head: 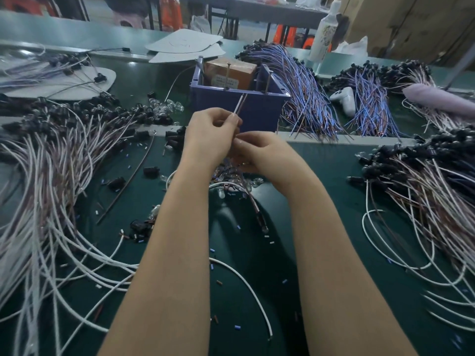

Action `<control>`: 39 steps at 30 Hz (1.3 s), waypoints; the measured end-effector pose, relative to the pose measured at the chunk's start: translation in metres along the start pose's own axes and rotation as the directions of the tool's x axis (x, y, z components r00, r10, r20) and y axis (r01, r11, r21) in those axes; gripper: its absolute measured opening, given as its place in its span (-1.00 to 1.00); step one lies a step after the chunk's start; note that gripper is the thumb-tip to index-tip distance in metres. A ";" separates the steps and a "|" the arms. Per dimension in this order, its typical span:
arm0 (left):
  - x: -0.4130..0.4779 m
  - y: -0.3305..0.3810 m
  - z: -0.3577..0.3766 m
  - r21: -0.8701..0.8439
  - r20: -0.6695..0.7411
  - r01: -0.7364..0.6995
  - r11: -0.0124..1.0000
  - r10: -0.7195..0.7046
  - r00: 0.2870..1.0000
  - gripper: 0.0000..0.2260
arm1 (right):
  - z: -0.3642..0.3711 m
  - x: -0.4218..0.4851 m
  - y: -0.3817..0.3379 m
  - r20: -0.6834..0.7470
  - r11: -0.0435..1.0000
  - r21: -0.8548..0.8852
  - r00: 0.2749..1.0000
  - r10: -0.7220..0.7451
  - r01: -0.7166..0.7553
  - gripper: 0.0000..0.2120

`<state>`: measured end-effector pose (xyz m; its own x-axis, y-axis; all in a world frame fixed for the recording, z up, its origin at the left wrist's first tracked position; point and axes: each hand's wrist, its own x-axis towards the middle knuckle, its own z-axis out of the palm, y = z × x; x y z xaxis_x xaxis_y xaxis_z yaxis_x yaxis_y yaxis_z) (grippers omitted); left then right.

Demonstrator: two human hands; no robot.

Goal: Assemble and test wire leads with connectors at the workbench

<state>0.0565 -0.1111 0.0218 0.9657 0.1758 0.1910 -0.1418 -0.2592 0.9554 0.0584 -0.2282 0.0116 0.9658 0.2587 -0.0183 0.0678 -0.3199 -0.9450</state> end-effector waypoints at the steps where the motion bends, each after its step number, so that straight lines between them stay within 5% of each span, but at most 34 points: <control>1: 0.000 0.001 0.000 -0.006 -0.005 0.000 1.000 0.000 1.000 -0.78 | 0.002 0.000 -0.001 0.025 1.000 0.000 1.000 -0.010 0.010 -0.87; 5: 0.002 0.004 0.002 0.019 -0.010 0.008 1.000 -0.008 1.000 -0.82 | 0.004 0.003 -0.006 0.036 0.999 0.041 0.999 -0.035 0.034 -0.87; 12: 0.012 0.011 0.003 0.307 -0.116 -0.058 0.950 0.098 0.988 -0.83 | -0.002 0.012 -0.011 0.021 0.989 0.146 0.999 0.028 -0.031 -0.79; 23: 0.026 -0.005 0.004 -0.022 -0.223 0.001 1.000 -0.006 0.975 -0.92 | -0.012 0.028 -0.003 -0.351 0.987 0.156 0.936 0.017 0.041 -0.86; 25: 0.027 -0.007 0.003 -0.048 -0.220 0.001 0.999 -0.011 0.975 -0.92 | -0.012 0.029 -0.002 -0.365 0.989 0.146 0.931 0.024 0.032 -0.96; 39: 0.031 -0.006 0.015 -0.076 -0.176 -0.018 0.997 0.005 0.984 -0.90 | -0.012 0.031 -0.003 -0.420 0.995 0.015 0.903 -0.085 0.101 -0.69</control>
<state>0.0901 -0.1180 0.0185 0.9119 0.3386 0.2321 -0.1754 -0.1899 0.9660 0.0915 -0.2301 0.0175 0.9719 -0.1221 0.2015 0.1613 -0.2781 -0.9469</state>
